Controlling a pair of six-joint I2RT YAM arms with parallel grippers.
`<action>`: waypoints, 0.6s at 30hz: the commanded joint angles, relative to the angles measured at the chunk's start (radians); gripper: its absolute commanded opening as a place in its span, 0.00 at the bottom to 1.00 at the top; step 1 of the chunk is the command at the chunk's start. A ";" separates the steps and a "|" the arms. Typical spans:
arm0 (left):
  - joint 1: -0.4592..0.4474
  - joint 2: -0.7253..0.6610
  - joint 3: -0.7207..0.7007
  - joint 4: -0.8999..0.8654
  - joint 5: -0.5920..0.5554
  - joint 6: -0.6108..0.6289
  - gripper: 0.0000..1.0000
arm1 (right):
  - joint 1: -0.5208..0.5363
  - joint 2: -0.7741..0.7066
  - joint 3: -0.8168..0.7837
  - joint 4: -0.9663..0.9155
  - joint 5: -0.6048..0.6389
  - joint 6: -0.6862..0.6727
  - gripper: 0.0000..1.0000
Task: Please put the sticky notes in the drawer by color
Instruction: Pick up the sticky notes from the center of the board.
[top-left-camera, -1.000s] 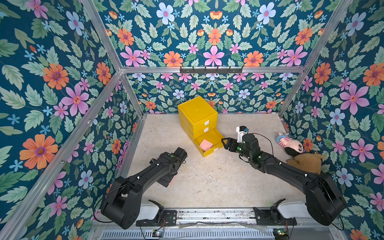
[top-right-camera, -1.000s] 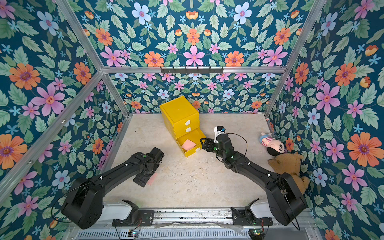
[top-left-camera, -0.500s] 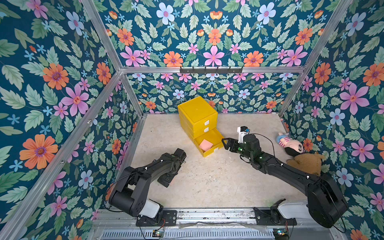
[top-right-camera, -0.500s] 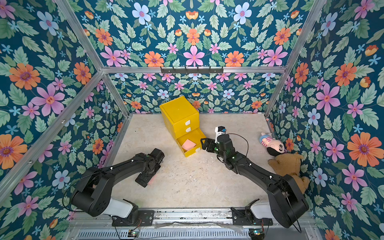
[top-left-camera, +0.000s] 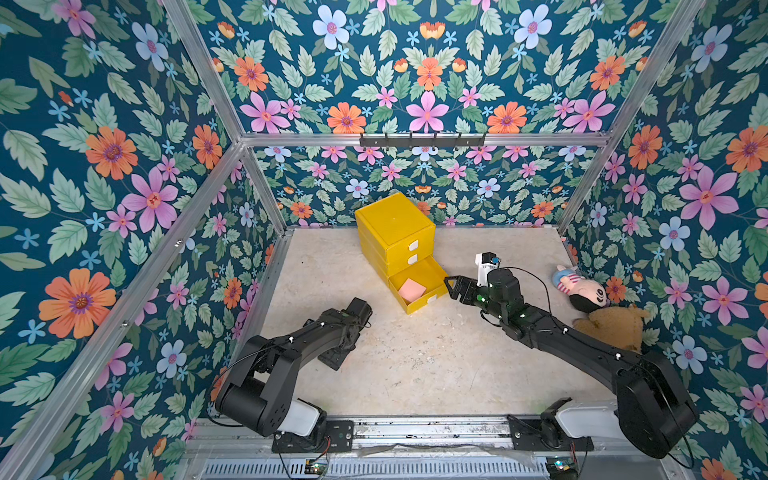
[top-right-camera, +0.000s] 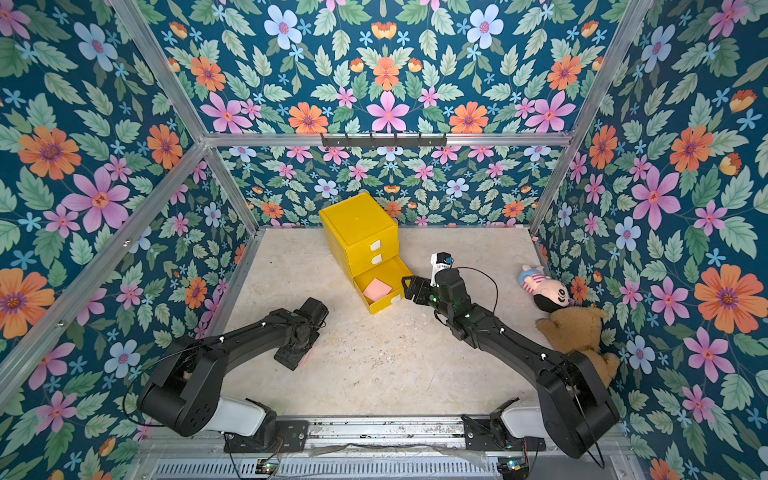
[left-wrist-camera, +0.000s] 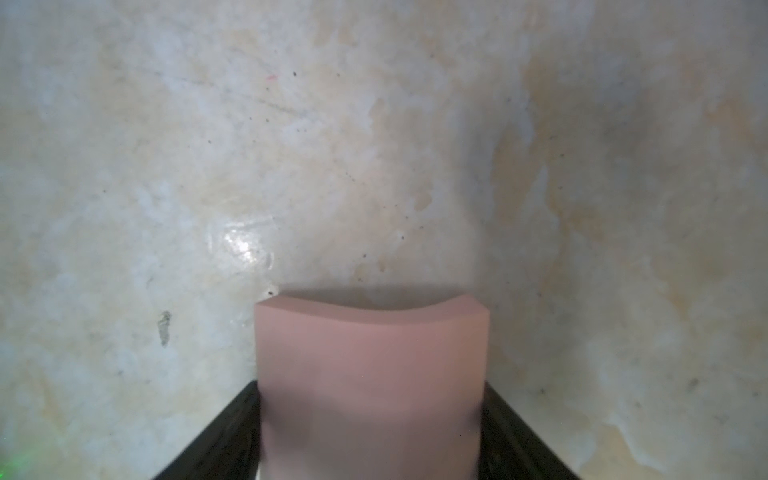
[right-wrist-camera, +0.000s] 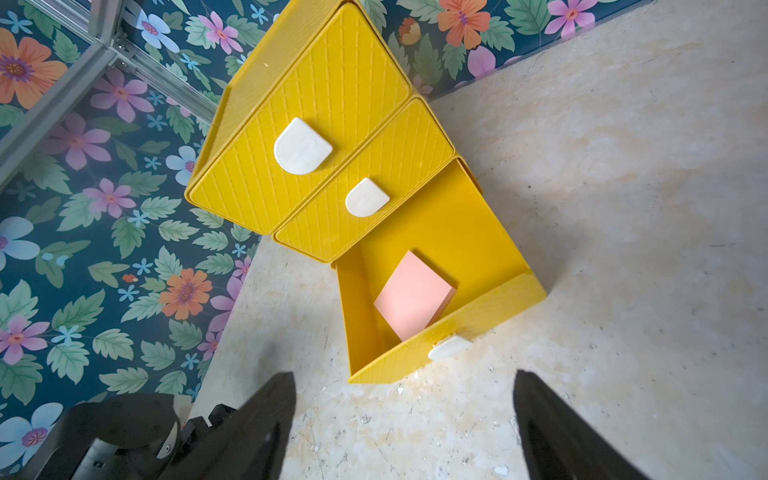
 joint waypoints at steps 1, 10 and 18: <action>0.002 -0.020 -0.002 -0.065 0.035 0.009 0.75 | 0.001 -0.015 -0.007 0.008 -0.003 -0.008 0.87; -0.005 -0.105 0.088 -0.117 0.054 0.045 0.75 | 0.065 -0.019 -0.047 0.058 -0.104 0.056 0.87; -0.054 -0.128 0.197 -0.012 0.165 0.072 0.74 | 0.248 0.106 -0.114 0.409 -0.212 0.357 0.86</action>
